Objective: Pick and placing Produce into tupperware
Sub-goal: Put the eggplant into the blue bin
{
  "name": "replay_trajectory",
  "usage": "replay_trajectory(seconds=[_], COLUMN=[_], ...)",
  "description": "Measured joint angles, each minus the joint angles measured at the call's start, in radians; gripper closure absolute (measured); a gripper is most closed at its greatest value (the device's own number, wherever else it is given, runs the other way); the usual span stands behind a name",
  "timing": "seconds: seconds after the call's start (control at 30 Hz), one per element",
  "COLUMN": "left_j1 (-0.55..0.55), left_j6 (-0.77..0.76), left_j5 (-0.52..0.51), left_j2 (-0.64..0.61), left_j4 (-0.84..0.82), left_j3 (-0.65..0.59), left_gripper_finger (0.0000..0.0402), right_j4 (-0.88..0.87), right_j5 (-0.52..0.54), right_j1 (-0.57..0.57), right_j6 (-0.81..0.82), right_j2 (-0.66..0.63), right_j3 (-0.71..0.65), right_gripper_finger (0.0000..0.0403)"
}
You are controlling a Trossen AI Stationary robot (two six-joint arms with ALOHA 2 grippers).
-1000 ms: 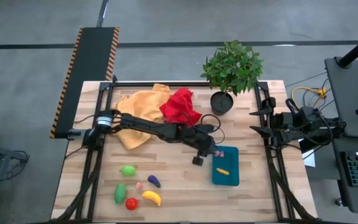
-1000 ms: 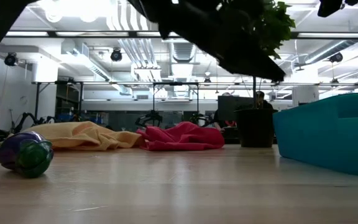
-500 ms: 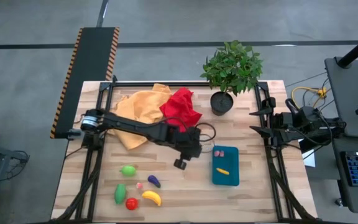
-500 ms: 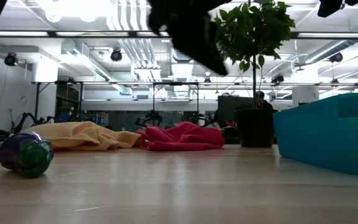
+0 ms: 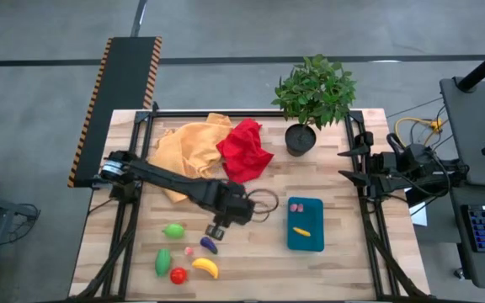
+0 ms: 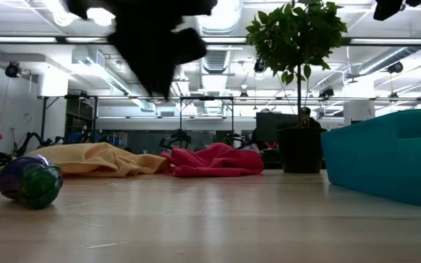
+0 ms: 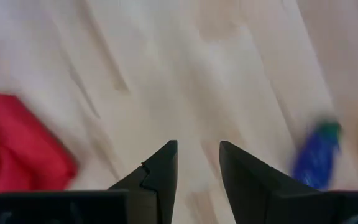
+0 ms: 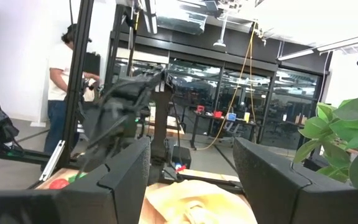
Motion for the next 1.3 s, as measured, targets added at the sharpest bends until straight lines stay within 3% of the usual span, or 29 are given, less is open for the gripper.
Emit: replay_trajectory(seconds=[0.2, 0.43, 0.77, 0.87, 1.1, 1.3], left_j1=[-0.080, -0.132, -0.179, -0.179, -0.184, -0.199], left_j6=[-0.043, -0.217, -0.331, -0.337, -0.380, -0.395], left_j5=[0.002, -0.007, 0.014, 0.038, 0.159, 0.129], left_j2=[0.000, 0.000, 0.000, 0.000, 0.000, 0.000], left_j4=[-0.156, -0.155, -0.153, -0.151, -0.056, -0.022], left_j3=[-0.003, -0.003, -0.003, -0.003, -0.031, -0.100], left_gripper_finger=[0.0297, 0.0297, 0.0293, 0.0270, 0.0169, 0.0149], right_j4=[0.004, 0.006, 0.031, 0.042, 0.051, 0.054], right_j5=[0.000, -0.001, -0.001, -0.002, -0.003, -0.003], right_j1=[0.000, 0.000, 0.000, 0.000, 0.000, 0.000], right_j6=[0.010, 0.003, -0.017, -0.017, -0.020, -0.020], right_j2=[0.000, 0.000, 0.000, 0.000, 0.000, 0.000], right_j3=[0.000, 0.000, 0.000, 0.000, 0.000, 0.000], right_gripper_finger=[0.0179, 0.0179, 0.0179, 0.0179, 0.0179, 0.0179])
